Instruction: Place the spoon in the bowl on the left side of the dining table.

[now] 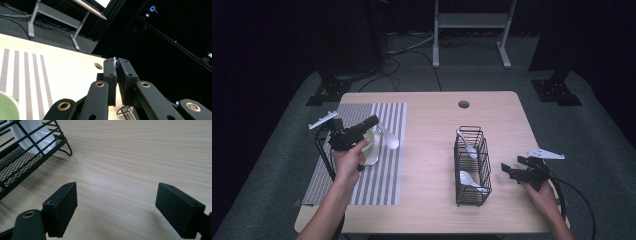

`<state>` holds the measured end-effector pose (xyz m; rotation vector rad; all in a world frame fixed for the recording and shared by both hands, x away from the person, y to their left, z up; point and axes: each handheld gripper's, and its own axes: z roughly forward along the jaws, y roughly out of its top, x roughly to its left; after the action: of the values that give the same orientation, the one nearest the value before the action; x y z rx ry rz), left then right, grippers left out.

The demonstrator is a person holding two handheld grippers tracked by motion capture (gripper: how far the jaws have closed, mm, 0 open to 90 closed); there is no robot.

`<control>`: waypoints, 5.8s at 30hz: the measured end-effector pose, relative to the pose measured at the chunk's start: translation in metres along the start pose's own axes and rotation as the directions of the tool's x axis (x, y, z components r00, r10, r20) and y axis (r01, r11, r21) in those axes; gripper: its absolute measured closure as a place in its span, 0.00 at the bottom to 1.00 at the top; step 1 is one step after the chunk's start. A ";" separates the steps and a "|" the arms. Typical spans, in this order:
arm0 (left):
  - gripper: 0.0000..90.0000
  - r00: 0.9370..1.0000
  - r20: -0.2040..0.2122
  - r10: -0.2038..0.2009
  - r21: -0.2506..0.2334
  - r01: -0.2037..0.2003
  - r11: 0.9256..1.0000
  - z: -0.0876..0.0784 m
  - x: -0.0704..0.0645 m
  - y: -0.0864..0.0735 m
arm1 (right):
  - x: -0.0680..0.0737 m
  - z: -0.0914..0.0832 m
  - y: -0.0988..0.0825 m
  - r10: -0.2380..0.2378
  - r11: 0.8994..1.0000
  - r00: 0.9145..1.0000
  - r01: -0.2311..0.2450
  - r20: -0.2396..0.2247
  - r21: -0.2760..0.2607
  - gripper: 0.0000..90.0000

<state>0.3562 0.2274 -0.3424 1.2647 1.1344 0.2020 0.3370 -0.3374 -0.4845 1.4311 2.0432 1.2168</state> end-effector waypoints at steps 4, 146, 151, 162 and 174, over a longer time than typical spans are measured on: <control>0.94 1.000 -0.012 0.001 -0.007 -0.001 1.000 -0.003 0.003 0.002 | 0.000 0.000 0.000 -0.001 1.000 1.000 0.001 0.001 0.000 0.18; 0.94 0.916 -0.370 -0.156 -0.133 0.114 0.985 -0.065 0.123 -0.002 | 0.003 0.002 0.001 -0.014 1.000 1.000 0.014 0.019 0.024 0.18; 0.94 0.914 -0.374 -0.155 -0.127 0.115 0.985 -0.064 0.125 -0.004 | 0.003 0.002 0.001 -0.014 1.000 1.000 0.014 0.019 0.025 0.18; 0.94 0.911 -0.381 -0.158 -0.128 0.118 0.985 -0.066 0.129 -0.006 | 0.002 0.002 0.001 -0.013 1.000 1.000 0.013 0.019 0.026 0.18; 0.90 0.905 -0.392 -0.168 -0.123 0.129 0.984 -0.070 0.135 -0.011 | 0.002 0.002 0.001 -0.015 1.000 1.000 0.014 0.020 0.028 0.18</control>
<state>0.3636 0.3589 -0.4181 1.0717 1.5498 0.4105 0.3382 -0.3342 -0.4847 1.4330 2.0610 1.1676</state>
